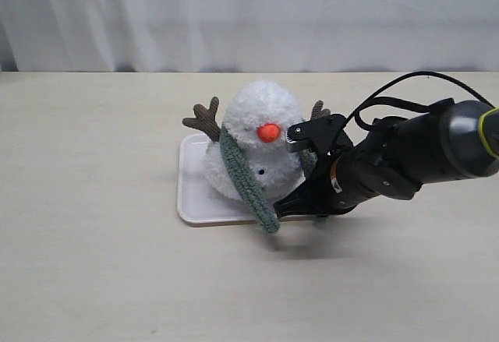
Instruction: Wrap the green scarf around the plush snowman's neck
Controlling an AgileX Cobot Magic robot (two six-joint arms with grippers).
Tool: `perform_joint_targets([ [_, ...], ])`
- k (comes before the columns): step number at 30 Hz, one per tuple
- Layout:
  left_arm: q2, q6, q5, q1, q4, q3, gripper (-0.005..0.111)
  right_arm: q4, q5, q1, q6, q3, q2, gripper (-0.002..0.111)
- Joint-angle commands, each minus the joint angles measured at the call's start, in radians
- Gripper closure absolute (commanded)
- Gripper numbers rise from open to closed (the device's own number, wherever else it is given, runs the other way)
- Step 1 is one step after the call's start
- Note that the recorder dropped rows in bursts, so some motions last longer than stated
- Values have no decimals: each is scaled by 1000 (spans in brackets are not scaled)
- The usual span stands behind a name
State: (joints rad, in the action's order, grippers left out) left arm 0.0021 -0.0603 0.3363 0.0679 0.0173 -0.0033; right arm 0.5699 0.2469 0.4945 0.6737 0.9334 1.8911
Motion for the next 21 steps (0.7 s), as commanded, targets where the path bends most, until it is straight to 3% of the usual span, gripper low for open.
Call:
perform_joint_targets([
  [1, -2, -3, -13, -4, -2, 3, 107, -18, -11, -4, -8, -5, 0, 104],
  [21, -2, -3, -13, -4, -2, 3, 107, -419, 58, -4, -315, -5, -76, 104],
])
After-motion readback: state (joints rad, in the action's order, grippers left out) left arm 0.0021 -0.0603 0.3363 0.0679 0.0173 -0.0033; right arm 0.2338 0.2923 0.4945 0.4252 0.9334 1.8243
